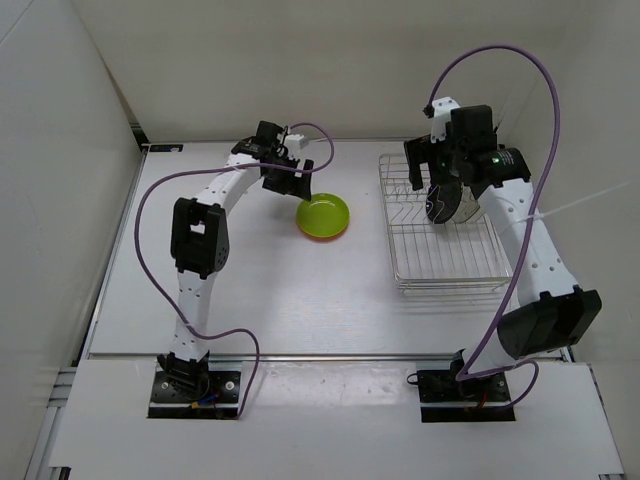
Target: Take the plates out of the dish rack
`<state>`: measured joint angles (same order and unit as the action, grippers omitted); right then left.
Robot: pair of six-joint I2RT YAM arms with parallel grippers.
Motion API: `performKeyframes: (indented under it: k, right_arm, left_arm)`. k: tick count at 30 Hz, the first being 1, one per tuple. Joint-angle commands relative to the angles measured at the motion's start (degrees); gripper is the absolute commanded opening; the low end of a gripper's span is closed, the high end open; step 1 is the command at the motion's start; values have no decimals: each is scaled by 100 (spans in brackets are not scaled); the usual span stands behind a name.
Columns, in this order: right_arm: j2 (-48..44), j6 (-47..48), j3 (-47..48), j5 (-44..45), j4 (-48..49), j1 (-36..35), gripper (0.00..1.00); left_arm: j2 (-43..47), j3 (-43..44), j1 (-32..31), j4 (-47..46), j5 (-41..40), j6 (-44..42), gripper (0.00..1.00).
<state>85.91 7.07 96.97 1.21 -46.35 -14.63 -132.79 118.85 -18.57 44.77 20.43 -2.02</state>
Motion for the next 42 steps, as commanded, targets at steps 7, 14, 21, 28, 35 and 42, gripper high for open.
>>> performKeyframes:
  k: [7,14,21,28,35,42]
  right_arm:
    - [1129,743,-4,1776,732,496,92]
    - [2025,866,507,1883,785,866,81]
    - [2483,866,630,1883,785,989,59]
    - [2641,866,630,1883,785,1041,48]
    - [2703,813,569,1883,785,1041,20]
    - [2703,708,569,1944,733,1041,0]
  left_arm:
    - [1791,-300,-24,119,-1188,-228,100]
    - [2644,-951,-24,172,-1594,-500,100]
    - [2987,-1224,29,225,-1594,-501,100]
    - [2987,-1224,29,225,-1542,-449,100]
    - [2934,-1224,81,225,-1428,-448,100]
    - [2987,-1329,186,172,-1375,-448,100]
